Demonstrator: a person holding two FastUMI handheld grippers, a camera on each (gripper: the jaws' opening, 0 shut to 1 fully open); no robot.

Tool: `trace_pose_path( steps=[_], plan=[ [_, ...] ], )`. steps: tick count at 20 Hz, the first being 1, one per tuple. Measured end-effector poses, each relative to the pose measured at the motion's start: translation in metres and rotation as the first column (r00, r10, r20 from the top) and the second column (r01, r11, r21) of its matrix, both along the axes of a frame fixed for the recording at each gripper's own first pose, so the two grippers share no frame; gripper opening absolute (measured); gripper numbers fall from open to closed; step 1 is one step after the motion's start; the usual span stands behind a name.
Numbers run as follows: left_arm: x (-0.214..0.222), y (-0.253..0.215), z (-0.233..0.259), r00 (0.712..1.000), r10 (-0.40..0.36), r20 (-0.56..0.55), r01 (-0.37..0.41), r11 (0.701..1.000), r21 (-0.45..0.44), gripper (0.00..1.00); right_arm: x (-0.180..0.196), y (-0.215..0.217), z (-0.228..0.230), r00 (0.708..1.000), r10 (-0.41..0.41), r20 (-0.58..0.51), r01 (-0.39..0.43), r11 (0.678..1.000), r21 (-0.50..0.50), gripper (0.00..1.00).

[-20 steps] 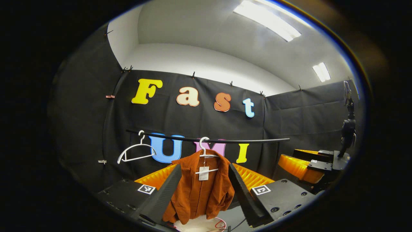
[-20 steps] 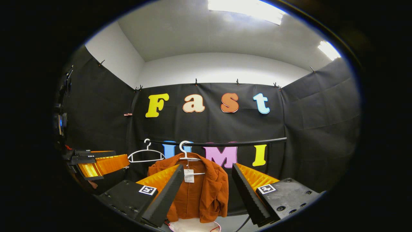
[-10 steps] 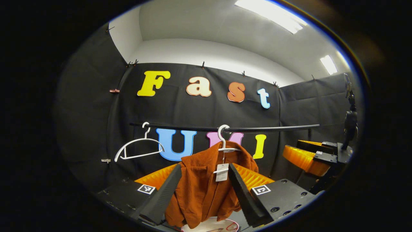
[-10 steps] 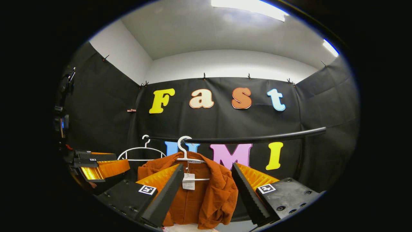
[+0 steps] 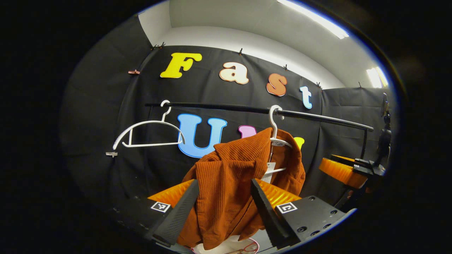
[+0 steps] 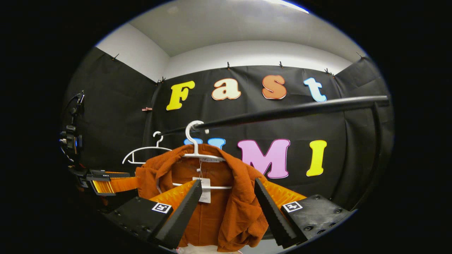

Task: Grasp the clothes on the hanger with both hands and then place them into the laundry hamper below.

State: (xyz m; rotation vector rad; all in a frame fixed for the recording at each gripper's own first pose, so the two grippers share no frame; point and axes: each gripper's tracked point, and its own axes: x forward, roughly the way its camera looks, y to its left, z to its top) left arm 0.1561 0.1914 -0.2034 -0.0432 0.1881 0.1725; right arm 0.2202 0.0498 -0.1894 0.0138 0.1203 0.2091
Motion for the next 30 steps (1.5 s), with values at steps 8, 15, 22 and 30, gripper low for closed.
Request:
trace_pose_path(
  steps=[8, 15, 22, 30],
  plan=[
    [0.014, 0.016, -0.030, 1.000, 0.018, -0.017, -0.019, 0.998, -0.054, 0.93, 0.011, -0.011, -0.031, 0.998, 0.027, -0.054, -0.029, 0.999, -0.041, 0.98],
    [0.045, -0.025, -0.048, 0.994, -0.095, -0.053, 0.096, 0.995, 0.011, 0.93, 0.021, -0.013, -0.058, 0.994, 0.047, -0.103, -0.050, 0.998, -0.031, 0.98],
    [0.065, -0.011, -0.078, 0.994, -0.034, -0.102, 0.022, 0.993, -0.114, 0.93, 0.042, -0.035, -0.103, 0.988, 0.022, -0.152, -0.032, 0.998, -0.061, 0.98],
    [0.097, -0.015, -0.084, 0.994, 0.052, -0.098, -0.060, 0.995, -0.085, 0.93, 0.083, -0.004, -0.133, 0.979, 0.076, -0.187, -0.056, 0.992, 0.112, 0.98]
  ],
)
